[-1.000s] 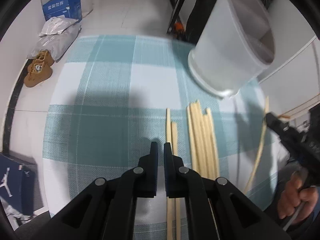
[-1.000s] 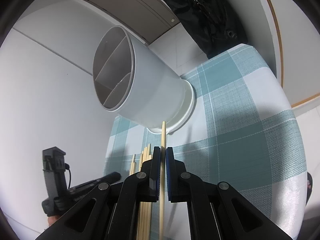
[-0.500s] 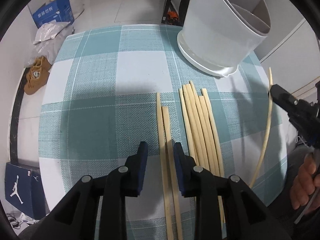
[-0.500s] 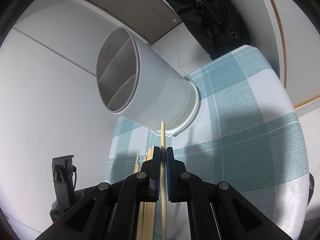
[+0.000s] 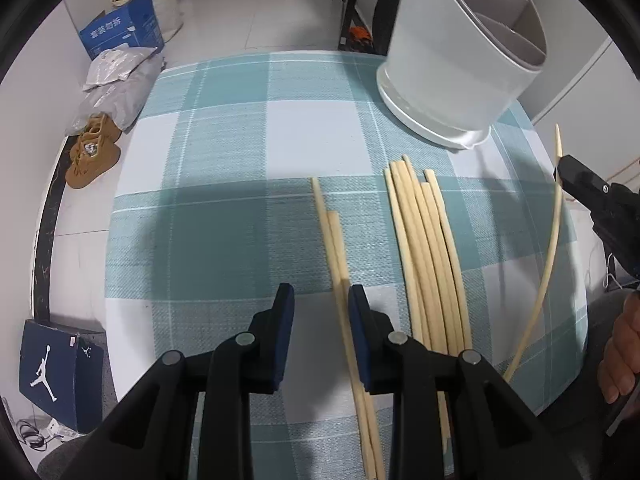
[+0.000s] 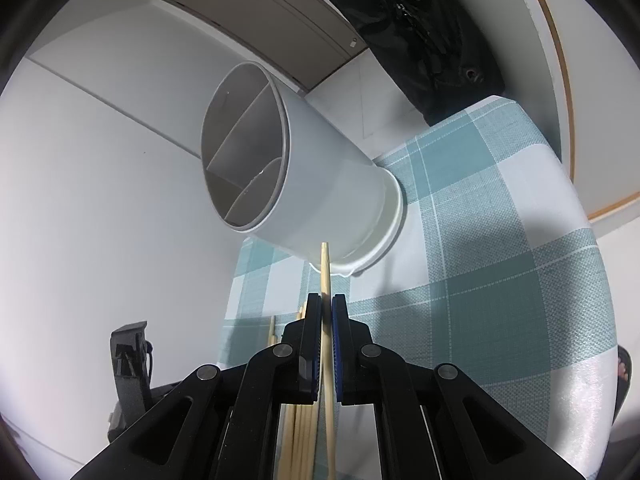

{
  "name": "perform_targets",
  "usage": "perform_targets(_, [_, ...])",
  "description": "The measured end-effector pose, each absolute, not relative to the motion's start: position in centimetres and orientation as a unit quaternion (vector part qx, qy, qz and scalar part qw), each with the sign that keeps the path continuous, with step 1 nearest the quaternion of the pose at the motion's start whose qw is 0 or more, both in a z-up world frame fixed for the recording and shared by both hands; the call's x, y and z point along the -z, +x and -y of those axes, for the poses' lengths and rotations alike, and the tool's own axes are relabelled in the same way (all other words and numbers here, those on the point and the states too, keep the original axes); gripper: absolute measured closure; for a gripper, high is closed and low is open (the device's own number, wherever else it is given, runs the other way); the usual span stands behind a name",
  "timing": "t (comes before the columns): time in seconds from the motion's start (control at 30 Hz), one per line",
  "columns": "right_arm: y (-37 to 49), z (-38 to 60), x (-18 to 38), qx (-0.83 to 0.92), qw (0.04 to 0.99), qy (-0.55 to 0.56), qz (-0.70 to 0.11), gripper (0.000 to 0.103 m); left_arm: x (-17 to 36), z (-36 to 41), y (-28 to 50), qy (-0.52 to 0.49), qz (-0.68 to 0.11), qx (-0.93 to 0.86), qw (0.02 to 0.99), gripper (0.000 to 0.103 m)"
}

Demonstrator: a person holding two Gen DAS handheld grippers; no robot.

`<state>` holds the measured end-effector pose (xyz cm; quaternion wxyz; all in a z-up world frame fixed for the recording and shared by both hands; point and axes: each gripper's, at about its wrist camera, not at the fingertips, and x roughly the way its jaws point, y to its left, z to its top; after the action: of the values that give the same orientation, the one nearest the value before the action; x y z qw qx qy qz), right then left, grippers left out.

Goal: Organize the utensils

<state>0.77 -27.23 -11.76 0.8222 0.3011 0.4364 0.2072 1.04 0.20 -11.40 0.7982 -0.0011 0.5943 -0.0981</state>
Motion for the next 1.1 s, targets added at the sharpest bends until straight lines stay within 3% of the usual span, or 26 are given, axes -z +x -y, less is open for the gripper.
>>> perform_targets(0.67, [0.6, 27.0, 11.7, -0.209, 0.823, 0.297, -0.437, 0.099, 12.1, 1.3, 3.9, 0.072, -0.596, 0.067, 0.797, 0.081])
perform_targets(0.73, [0.6, 26.9, 11.5, -0.212, 0.825, 0.293, -0.435, 0.099, 12.2, 1.3, 4.2, 0.053, -0.598, 0.08, 0.796, 0.101])
perform_targets(0.93, [0.2, 26.6, 10.7, -0.216, 0.836, 0.279, -0.421, 0.099, 11.9, 0.3, 4.4, 0.021, -0.579, 0.078, 0.812, 0.102])
perform_targets(1.1, [-1.0, 26.1, 9.1, -0.226, 0.855, 0.257, -0.39, 0.099, 8.3, -0.6, 3.0, -0.011, -0.508, 0.099, 0.856, 0.102])
